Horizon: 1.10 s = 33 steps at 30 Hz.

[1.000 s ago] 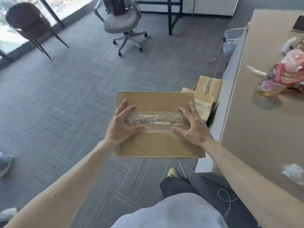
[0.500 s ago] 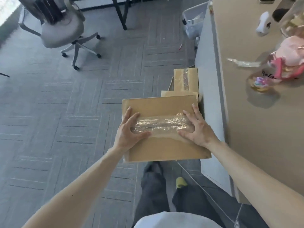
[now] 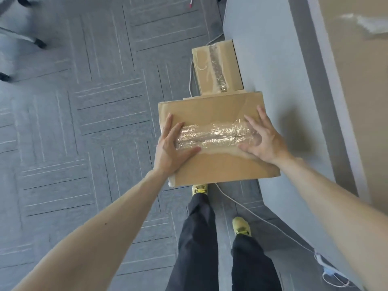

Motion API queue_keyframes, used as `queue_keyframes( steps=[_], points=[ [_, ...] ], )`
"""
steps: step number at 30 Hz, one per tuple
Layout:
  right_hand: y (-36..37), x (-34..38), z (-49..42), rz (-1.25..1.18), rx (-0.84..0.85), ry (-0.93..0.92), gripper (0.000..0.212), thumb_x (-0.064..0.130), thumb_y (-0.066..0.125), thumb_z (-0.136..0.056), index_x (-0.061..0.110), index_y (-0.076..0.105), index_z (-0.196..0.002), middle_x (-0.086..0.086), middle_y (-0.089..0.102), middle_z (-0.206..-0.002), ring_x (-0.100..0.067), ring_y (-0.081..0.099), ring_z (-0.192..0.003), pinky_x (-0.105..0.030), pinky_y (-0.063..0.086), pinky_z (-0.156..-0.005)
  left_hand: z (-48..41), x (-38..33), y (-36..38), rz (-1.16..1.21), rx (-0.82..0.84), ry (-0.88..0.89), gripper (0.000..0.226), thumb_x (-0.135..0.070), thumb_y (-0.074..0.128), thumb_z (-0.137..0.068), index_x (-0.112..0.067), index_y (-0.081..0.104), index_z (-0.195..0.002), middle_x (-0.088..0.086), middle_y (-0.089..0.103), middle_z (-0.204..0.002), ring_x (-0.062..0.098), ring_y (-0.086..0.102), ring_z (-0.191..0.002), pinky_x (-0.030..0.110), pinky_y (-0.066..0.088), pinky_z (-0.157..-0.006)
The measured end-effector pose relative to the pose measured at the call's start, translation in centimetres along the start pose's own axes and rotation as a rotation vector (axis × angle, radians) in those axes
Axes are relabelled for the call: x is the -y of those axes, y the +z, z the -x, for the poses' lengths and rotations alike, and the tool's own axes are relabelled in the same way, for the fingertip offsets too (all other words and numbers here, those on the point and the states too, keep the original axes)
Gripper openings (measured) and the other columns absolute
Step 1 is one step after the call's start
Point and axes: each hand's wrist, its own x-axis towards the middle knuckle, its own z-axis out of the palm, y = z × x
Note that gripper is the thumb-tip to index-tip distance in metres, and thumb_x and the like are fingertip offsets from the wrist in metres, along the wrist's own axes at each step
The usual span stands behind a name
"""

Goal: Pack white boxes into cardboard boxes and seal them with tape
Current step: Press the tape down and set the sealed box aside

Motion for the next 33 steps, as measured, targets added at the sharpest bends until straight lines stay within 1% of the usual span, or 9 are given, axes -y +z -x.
queue_keyframes(
  steps=[3, 7, 9, 13, 18, 23, 27, 30, 33],
  points=[
    [1.6, -2.2, -3.4, -0.007, -0.01, 0.007, 0.092, 0.049, 0.079, -0.071, 0.028, 0.037, -0.149, 0.008, -0.002, -0.164, 0.022, -0.005, -0.133, -0.043, 0.033, -0.112, -3.6, 1.8, 2.2, 0.009, 0.004, 0.013, 0.091, -0.055, 0.086, -0.066, -0.027, 0.049, -0.144, -0.018, 0.014, -0.164, 0.002, 0.033, -0.141, 0.037, 0.038, -0.114],
    [2.2, -4.3, -7.0, 0.018, 0.033, 0.015, 0.091, 0.047, 0.078, -0.074, 0.028, 0.034, -0.151, 0.008, -0.006, -0.164, 0.002, 0.001, -0.146, -0.026, 0.02, -0.11, -7.2, 3.6, 4.8, 0.016, 0.008, 0.017, 0.09, -0.054, 0.086, -0.067, -0.027, 0.048, -0.144, -0.016, 0.015, -0.164, -0.007, 0.03, -0.135, 0.028, 0.035, -0.113],
    [2.5, -5.4, -8.5, 0.026, 0.038, 0.006, 0.09, 0.047, 0.078, -0.074, 0.029, 0.034, -0.151, 0.009, -0.007, -0.164, 0.007, -0.001, -0.144, -0.025, 0.018, -0.111, -8.7, 4.3, 6.0, 0.014, 0.009, 0.008, 0.092, -0.058, 0.084, -0.067, -0.029, 0.047, -0.145, -0.016, 0.014, -0.164, -0.003, 0.029, -0.139, 0.031, 0.036, -0.114],
    [3.0, -7.5, -10.9, 0.021, 0.032, 0.011, 0.09, 0.047, 0.08, -0.073, 0.03, 0.035, -0.15, 0.009, -0.006, -0.164, 0.014, -0.002, -0.138, -0.029, 0.02, -0.114, -11.1, 5.1, 8.0, 0.008, 0.01, -0.013, 0.094, -0.063, 0.082, -0.065, -0.032, 0.045, -0.145, -0.019, 0.013, -0.164, -0.007, 0.026, -0.137, 0.026, 0.035, -0.11],
    [3.5, -8.8, -13.0, -0.015, 0.029, 0.007, 0.099, 0.068, 0.065, -0.064, 0.029, 0.035, -0.15, 0.007, -0.004, -0.164, -0.002, 0.004, -0.147, -0.045, 0.026, -0.117, -13.2, 6.0, 9.5, -0.012, 0.033, -0.035, 0.095, -0.067, 0.079, -0.064, -0.039, 0.041, -0.146, -0.023, 0.008, -0.163, 0.0, 0.028, -0.141, 0.043, 0.045, -0.109],
    [4.2, -10.0, -13.9, -0.016, 0.04, 0.015, 0.094, 0.048, 0.079, -0.071, 0.03, 0.033, -0.15, 0.01, -0.006, -0.163, -0.006, 0.009, -0.148, -0.049, 0.03, -0.114, -13.7, 6.1, 10.1, -0.03, 0.05, -0.049, 0.095, -0.066, 0.079, -0.066, -0.04, 0.038, -0.147, -0.027, 0.003, -0.161, 0.011, 0.031, -0.144, 0.045, 0.042, -0.11],
    [4.5, -10.5, -14.0, 0.057, 0.083, 0.014, 0.096, 0.05, 0.079, -0.072, 0.033, 0.027, -0.151, 0.005, -0.011, -0.163, -0.032, 0.03, -0.144, -0.052, 0.035, -0.111, -13.4, 5.7, 10.2, -0.131, 0.094, -0.037, 0.094, -0.065, 0.075, -0.073, -0.04, 0.029, -0.151, -0.02, -0.002, -0.164, 0.022, 0.027, -0.144, 0.039, 0.033, -0.108],
    [4.5, -9.9, -13.9, 0.149, 0.123, 0.072, 0.095, 0.056, 0.072, -0.075, 0.036, 0.02, -0.152, 0.003, -0.013, -0.163, -0.04, 0.031, -0.14, -0.053, 0.032, -0.112, -13.4, 5.1, 9.8, -0.267, 0.189, -0.075, 0.096, -0.073, 0.063, -0.077, -0.042, 0.015, -0.154, -0.019, -0.012, -0.163, 0.033, 0.023, -0.146, 0.053, 0.034, -0.112],
    [3.5, -7.2, -13.0, 0.194, 0.129, 0.151, 0.087, 0.052, 0.067, -0.083, 0.03, 0.021, -0.154, -0.002, -0.011, -0.164, -0.04, 0.023, -0.143, -0.051, 0.022, -0.117, -13.5, 4.3, 8.8, -0.407, 0.275, -0.105, 0.1, -0.087, 0.047, -0.074, -0.044, 0.005, -0.154, -0.017, -0.018, -0.163, 0.039, 0.008, -0.15, 0.072, 0.019, -0.112]
  ],
)
